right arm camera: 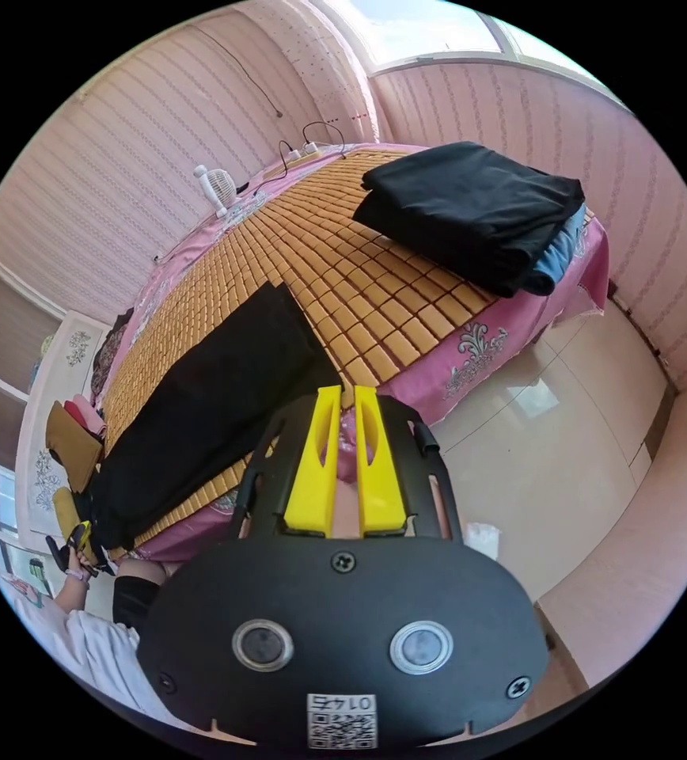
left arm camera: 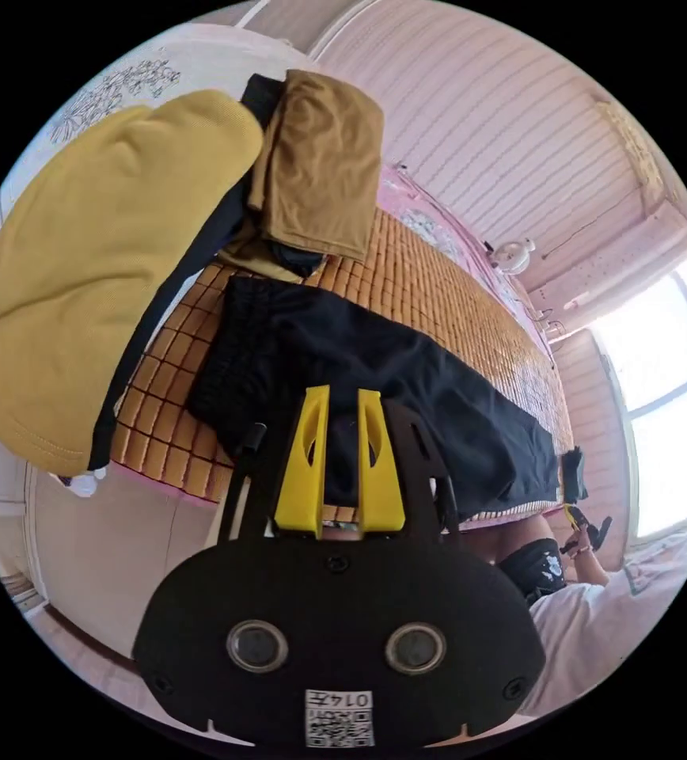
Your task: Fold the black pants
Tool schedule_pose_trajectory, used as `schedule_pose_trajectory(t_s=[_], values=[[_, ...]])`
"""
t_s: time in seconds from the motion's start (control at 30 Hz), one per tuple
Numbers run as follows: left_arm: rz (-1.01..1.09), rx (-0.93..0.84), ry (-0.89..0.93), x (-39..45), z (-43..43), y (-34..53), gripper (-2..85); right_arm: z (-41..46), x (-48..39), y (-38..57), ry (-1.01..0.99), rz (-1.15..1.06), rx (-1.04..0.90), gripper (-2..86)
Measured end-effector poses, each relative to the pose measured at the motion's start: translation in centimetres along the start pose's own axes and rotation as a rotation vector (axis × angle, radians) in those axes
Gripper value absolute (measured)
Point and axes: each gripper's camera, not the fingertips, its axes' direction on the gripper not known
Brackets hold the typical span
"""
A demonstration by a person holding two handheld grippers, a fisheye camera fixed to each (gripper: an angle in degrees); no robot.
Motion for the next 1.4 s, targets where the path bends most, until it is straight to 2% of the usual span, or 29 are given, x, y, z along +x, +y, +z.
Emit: schedule_pose_trajectory(t_s=[0.2,0.33,0.43,0.5,0.57,0.67,0.77,0.83,1.0,1.1,1.2,1.27,1.33,1.4], values=[[0.316,-0.098,0.186,10.3,2.2,0.8,7.7,2.9,-1.9,-2.4,-0.046,-0.017,-0.008,8.0],[0.542,-0.211,0.239,18.1,5.5,1.6,7.9,5.0,-1.0,-4.7,-0.066,0.075,-0.064,2.0],[0.697,-0.262,0.254,23.3,7.7,2.4,8.0,2.5,-0.5,-4.9,-0.24,0.087,-0.001,0.5],[0.771,-0.282,0.283,26.2,8.7,3.0,8.0,-0.6,-0.9,-4.3,-0.262,0.037,0.072,0.2],[0.844,-0.307,0.367,29.6,9.9,4.0,8.1,-3.0,-0.7,-3.2,-0.231,0.003,0.125,0.1],[0.921,-0.349,0.368,32.9,12.4,5.4,8.2,-2.3,1.1,-1.4,-0.14,0.018,0.081,0.4],[0.894,-0.415,0.437,35.0,15.1,6.3,8.4,0.2,2.8,-0.7,-0.115,0.074,-0.012,1.4],[0.879,-0.461,0.465,36.1,16.5,6.7,8.6,0.1,2.5,-0.6,-0.022,0.062,-0.02,2.8],[0.953,-0.506,0.378,39.4,19.2,8.2,9.1,0.6,-3.0,-4.0,0.067,-0.161,0.051,4.9],[0.995,-0.56,0.314,41.4,21.6,9.4,9.4,4.1,-7.2,-7.7,0.023,-0.279,0.017,6.3],[1.067,-0.58,0.2,43.6,23.2,10.8,8.5,8.9,-9.9,-10.4,0.1,-0.337,-0.063,6.7],[1.1,-0.591,0.129,44.8,24.1,11.5,5.9,11.5,-10.7,-11.3,0.151,-0.349,-0.147,5.3],[1.123,-0.596,0.099,45.5,24.5,11.6,3.8,11.4,-11.2,-11.5,0.152,-0.372,-0.108,0.7],[1.12,-0.625,0.131,45.9,24.9,11.5,1.2,10.8,-11.4,-11.9,0.128,-0.372,-0.104,-0.1]])
